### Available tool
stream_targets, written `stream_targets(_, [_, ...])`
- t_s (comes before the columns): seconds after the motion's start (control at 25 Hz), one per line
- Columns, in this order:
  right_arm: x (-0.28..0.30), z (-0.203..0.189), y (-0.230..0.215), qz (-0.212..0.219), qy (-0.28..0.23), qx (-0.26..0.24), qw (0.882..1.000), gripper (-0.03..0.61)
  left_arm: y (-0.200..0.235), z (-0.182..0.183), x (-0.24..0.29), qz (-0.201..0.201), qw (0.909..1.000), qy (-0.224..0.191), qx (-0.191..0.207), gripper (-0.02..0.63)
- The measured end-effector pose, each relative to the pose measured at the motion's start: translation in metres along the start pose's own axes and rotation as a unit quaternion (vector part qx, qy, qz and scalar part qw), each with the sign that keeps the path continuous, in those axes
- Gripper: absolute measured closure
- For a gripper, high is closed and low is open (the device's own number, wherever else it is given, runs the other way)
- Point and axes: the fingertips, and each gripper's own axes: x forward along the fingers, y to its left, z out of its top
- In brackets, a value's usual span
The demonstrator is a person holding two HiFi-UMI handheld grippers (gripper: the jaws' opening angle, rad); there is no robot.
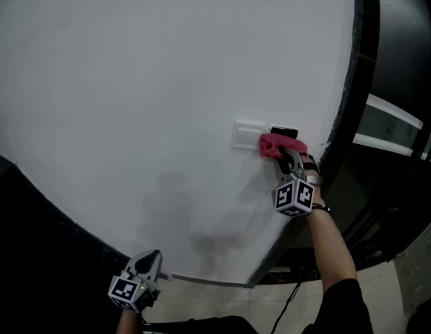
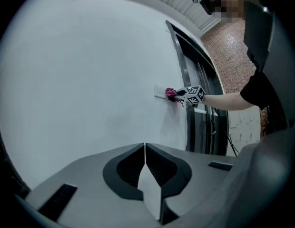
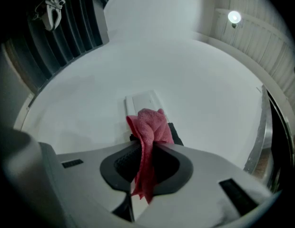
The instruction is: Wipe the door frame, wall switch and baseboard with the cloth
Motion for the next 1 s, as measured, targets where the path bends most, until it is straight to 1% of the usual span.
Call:
stream_targets(0.16, [0.0, -0.003, 0.007, 0.009, 0.003, 0.004, 1.0, 0.529, -0.014, 0.004, 0.013, -0.019, 0.9998, -0.006, -0.002, 0.623])
stream_targets(0.32, [-0.001, -0.004, 0.013, 0.026, 0.008, 0.028, 0.999, 0.529, -0.025, -0.003, 0.019, -0.032, 0.9993, 0.014, -0.01, 0.623])
stream_targets(0.4, [0.0, -0.003, 0.014, 0.034, 0.012, 0.038, 0.999, 0.529, -0.026, -0.009, 0.019, -0.03, 0.9993, 0.021, -0.011, 0.623])
stream_targets(0.6, [0.001, -0.005, 0.019, 0.043, 0.019, 0.031, 0.998, 0.529, -0.026, -0.018, 0.013, -0.025, 0.9992, 0.021, -0.022, 0.623])
stream_targets(0.76, [0.003, -0.009, 0.025, 0.052, 0.017, 0.054, 0.997, 0.529, -0.023, -0.025, 0.016, -0.019, 0.999, 0.031, -0.027, 0.623])
stream_targets(0.88, [-0.005, 0.005, 0.016, 0.047, -0.007, 0.065, 0.997, 0.529, -0.024, -0.025, 0.015, -0.017, 0.9988, 0.036, -0.03, 0.623])
stream_targets(1.0, [-0.012, 0.037, -0.014, 0.02, -0.037, 0.075, 0.996, 0.529, -0.021, -0.022, 0.008, -0.016, 0.9989, 0.035, -0.028, 0.623])
